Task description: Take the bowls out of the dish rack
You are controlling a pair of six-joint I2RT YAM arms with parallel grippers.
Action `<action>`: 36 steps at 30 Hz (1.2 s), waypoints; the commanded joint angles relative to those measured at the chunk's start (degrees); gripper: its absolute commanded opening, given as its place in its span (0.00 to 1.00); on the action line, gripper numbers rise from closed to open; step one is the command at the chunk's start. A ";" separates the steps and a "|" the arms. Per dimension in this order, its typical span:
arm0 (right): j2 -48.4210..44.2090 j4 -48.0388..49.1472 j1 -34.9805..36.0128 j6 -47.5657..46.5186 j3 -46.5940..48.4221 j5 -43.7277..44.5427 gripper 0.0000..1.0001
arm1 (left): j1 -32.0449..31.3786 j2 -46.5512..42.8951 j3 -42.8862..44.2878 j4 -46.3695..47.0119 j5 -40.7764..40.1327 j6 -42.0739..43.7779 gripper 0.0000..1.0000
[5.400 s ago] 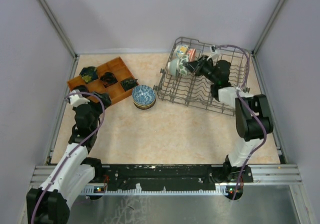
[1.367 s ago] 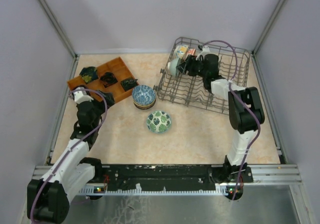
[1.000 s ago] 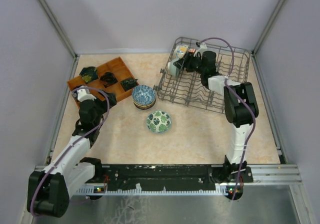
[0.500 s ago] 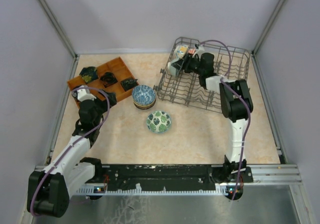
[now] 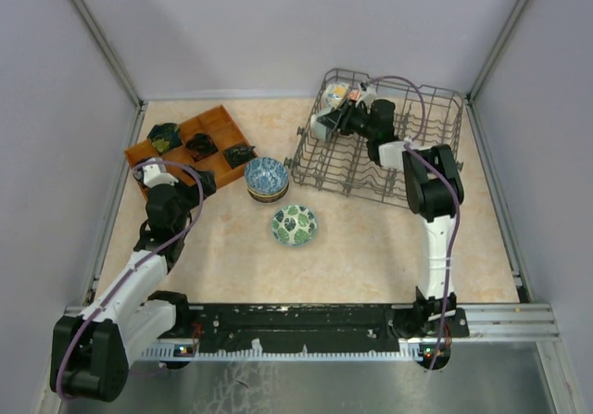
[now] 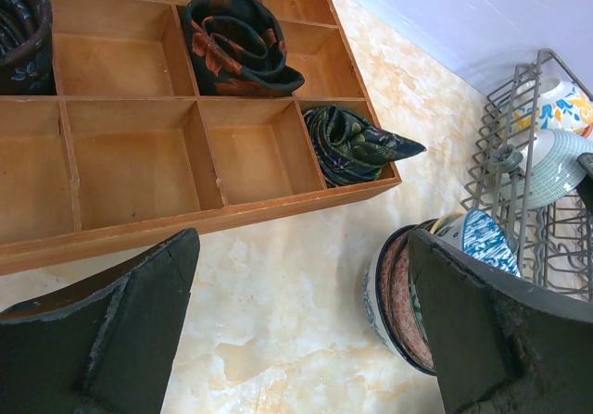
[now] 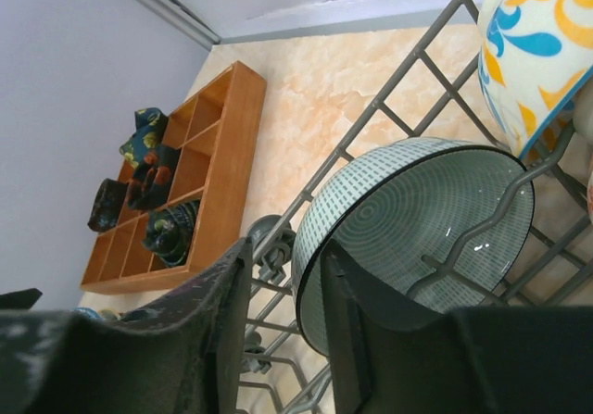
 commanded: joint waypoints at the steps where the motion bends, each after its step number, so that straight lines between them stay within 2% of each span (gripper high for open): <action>1: 1.23 5.02 -0.67 1.56 3.40 -1.11 0.31 | 0.34 0.05 0.98 1.56 -0.41 0.63 0.99; 9: 2.28 5.96 -0.76 2.45 3.68 -1.34 0.21 | 0.34 0.28 0.99 1.73 -0.52 0.58 0.99; 12: 2.53 6.80 -0.81 3.11 3.62 -1.46 0.12 | 0.34 0.40 1.00 1.82 -0.52 0.54 0.99; 18: 2.12 9.56 -1.20 4.95 3.05 -2.10 0.00 | 0.35 0.45 1.03 1.83 -0.51 0.53 0.99; 36: -9.50 20.35 -1.47 11.14 -3.90 -4.95 0.00 | 0.34 -2.51 0.81 0.21 -0.72 0.23 0.99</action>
